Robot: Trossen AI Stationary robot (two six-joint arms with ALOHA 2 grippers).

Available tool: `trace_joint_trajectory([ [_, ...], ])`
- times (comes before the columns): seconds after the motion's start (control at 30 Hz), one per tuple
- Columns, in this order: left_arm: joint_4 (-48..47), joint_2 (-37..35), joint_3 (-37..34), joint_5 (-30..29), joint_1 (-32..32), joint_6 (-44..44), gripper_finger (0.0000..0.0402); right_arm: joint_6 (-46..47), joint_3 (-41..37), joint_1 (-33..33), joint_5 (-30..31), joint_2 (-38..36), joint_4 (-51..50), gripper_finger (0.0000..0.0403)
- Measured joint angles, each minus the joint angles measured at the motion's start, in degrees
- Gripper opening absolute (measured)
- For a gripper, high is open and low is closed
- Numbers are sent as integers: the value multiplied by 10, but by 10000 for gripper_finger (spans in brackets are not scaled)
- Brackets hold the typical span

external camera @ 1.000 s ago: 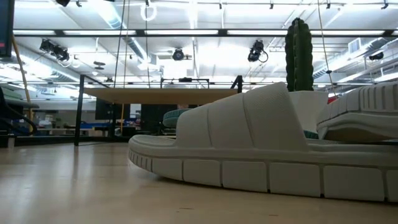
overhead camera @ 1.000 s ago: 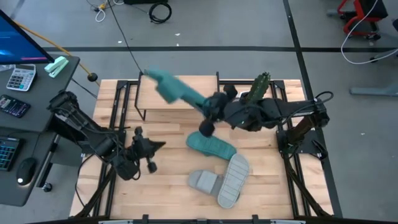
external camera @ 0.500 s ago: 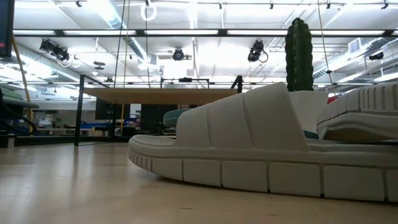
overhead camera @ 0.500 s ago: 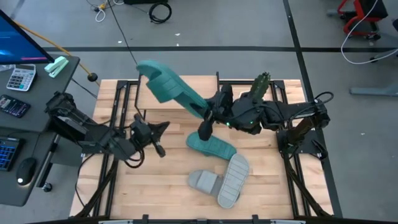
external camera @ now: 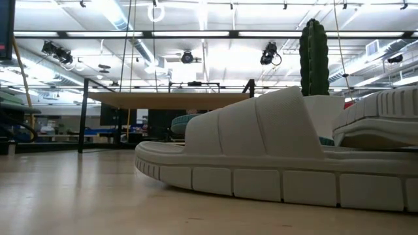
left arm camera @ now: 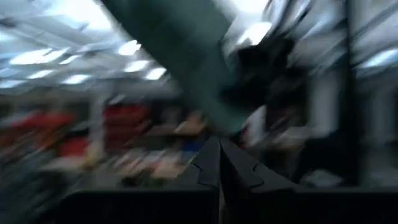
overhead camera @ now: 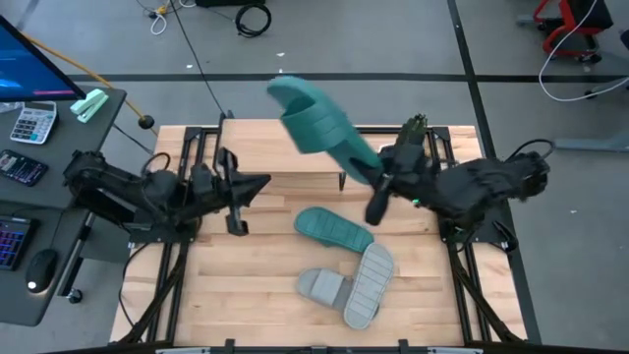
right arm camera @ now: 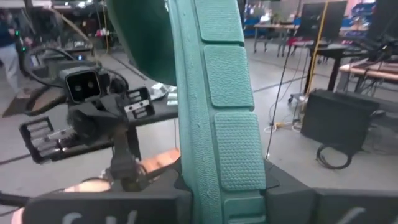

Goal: Pick and place slides into the shelf
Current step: Put the left green slide on the shelf

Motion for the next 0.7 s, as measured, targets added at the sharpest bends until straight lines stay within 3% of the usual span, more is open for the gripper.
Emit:
trace_joint_trajectory([
  [0.1, 61, 13, 0, 119, 55, -36, 9, -5, 0, 20, 22, -12, -1, 68],
  [0.17, 77, 25, 0, 159, 85, -69, 22, -3, 0, 33, 28, -16, -1, 68],
  [0.33, 141, 56, 0, 195, 138, -144, 74, 18, 0, 60, 8, -16, -6, 68],
  [0.5, 297, 96, 0, 272, 174, -223, 127, 61, 0, 72, -7, -8, -50, 68],
  [0.7, 350, 123, 0, 279, 194, -293, 180, 65, 0, 66, -3, -8, -58, 68],
])
